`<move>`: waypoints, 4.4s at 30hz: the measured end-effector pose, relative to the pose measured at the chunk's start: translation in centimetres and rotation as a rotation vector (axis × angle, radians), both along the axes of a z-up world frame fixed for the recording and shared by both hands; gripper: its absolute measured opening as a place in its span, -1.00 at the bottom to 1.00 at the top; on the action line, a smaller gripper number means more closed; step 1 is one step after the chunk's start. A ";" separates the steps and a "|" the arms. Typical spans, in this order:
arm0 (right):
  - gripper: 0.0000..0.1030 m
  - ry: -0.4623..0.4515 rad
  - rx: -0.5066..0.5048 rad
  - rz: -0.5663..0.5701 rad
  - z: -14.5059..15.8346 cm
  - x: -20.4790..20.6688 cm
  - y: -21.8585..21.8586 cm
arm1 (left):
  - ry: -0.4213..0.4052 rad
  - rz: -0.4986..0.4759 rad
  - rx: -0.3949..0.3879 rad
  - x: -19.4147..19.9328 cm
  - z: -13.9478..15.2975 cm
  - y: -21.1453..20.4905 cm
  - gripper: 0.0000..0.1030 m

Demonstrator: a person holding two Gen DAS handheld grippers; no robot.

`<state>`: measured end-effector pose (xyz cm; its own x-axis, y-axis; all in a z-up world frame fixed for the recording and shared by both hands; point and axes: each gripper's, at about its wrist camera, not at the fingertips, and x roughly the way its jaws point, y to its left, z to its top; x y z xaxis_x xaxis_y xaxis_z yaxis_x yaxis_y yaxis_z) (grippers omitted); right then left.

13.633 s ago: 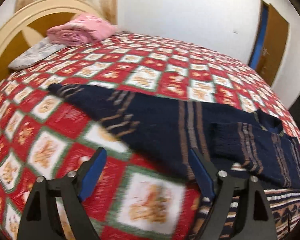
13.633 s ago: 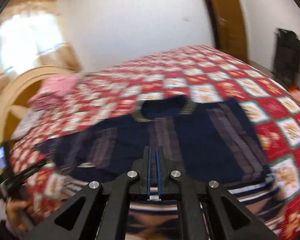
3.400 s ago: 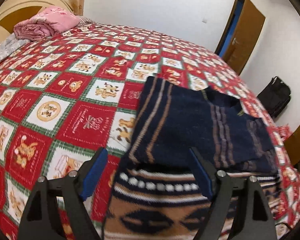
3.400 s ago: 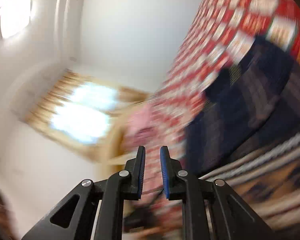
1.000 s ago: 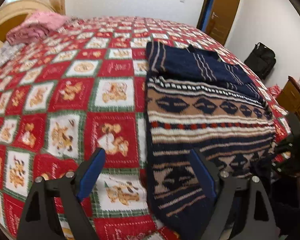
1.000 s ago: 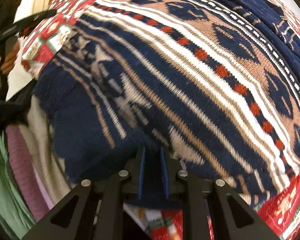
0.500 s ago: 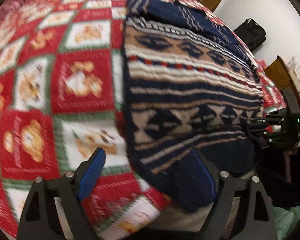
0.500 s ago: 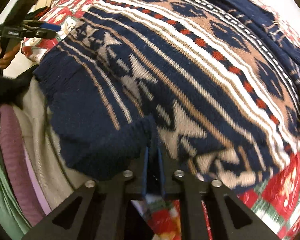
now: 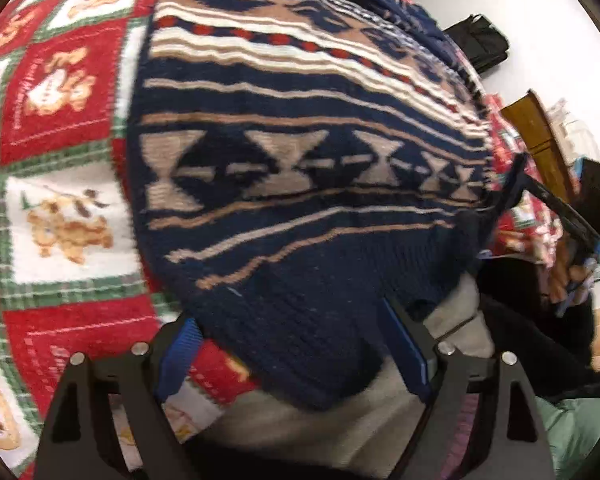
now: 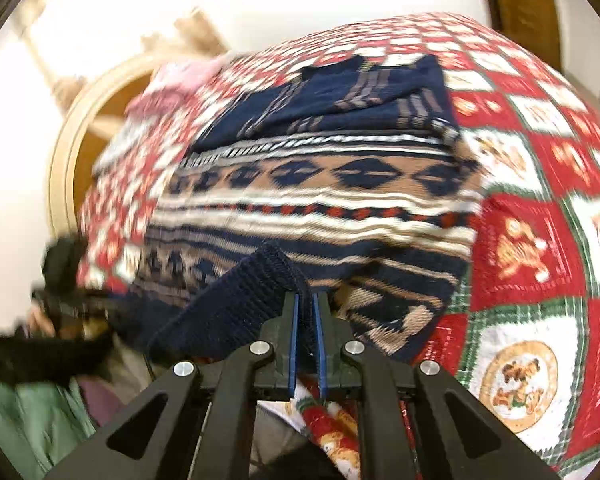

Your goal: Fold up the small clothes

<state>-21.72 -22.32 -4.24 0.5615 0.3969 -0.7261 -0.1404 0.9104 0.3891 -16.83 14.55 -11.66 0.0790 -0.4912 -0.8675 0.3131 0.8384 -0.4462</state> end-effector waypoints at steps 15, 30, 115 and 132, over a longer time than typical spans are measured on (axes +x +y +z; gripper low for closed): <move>-0.86 0.006 0.124 -0.046 -0.5 0.7 -1.7 | -0.068 0.109 -0.149 2.0 4.6 -0.1 -0.72; -0.85 -0.001 0.337 -0.256 -0.9 1.1 -4.7 | -0.114 0.192 -0.066 18.6 7.5 -4.1 -0.63; -0.50 0.153 0.042 -0.171 -5.3 5.9 -1.5 | -0.428 -0.513 0.065 17.7 4.9 -11.4 0.57; -0.78 0.166 0.127 -0.217 -6.1 5.6 -2.8 | -0.379 -0.460 -0.019 19.1 4.8 -11.6 0.40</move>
<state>-16.13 -25.11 -10.30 0.5209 0.3737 -0.7674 0.1275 0.8549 0.5029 2.31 2.95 -6.86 0.1565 -0.5634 -0.8112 0.7828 0.5716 -0.2459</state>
